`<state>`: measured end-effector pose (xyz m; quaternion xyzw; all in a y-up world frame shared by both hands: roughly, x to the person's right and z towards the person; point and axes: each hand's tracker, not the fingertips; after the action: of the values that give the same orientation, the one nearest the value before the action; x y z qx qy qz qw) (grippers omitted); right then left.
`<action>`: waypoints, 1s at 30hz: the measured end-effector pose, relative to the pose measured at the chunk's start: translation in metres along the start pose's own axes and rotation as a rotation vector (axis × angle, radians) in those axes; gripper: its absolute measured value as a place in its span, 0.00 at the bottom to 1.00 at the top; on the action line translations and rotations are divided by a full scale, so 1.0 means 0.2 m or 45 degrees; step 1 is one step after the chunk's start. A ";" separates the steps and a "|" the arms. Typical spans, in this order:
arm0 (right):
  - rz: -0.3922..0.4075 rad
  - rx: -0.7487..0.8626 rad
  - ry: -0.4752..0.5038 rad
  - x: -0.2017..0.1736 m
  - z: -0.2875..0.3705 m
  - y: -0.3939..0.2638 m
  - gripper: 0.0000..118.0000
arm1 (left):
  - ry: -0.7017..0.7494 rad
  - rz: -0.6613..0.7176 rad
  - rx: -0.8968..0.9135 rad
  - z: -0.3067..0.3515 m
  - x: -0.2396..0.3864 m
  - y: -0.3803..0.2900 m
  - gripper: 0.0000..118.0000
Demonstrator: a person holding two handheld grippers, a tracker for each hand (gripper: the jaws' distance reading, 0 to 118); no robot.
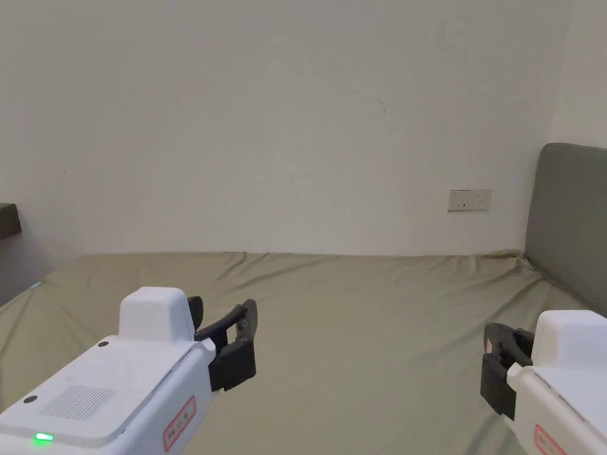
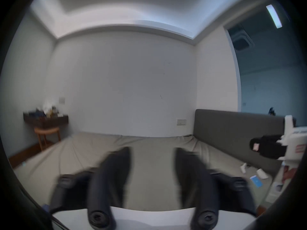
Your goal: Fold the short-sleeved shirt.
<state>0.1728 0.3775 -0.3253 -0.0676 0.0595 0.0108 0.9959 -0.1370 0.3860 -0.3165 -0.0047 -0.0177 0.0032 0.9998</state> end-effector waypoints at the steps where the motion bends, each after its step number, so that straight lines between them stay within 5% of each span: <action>1: -0.001 0.009 -0.007 0.02 0.01 0.02 0.01 | 0.018 -0.022 -0.010 -0.01 0.04 0.03 0.05; 6: -0.002 0.056 -0.018 0.04 0.07 0.09 0.01 | 0.011 0.107 0.025 0.03 0.07 0.08 0.00; 30: 0.025 0.069 -0.002 -0.06 0.15 0.10 0.01 | 0.117 0.038 -0.001 0.18 -0.02 0.07 0.00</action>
<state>0.1637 0.4021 -0.2970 -0.0398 0.0595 0.0189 0.9973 -0.1415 0.3993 -0.2798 -0.0056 0.0285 0.0178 0.9994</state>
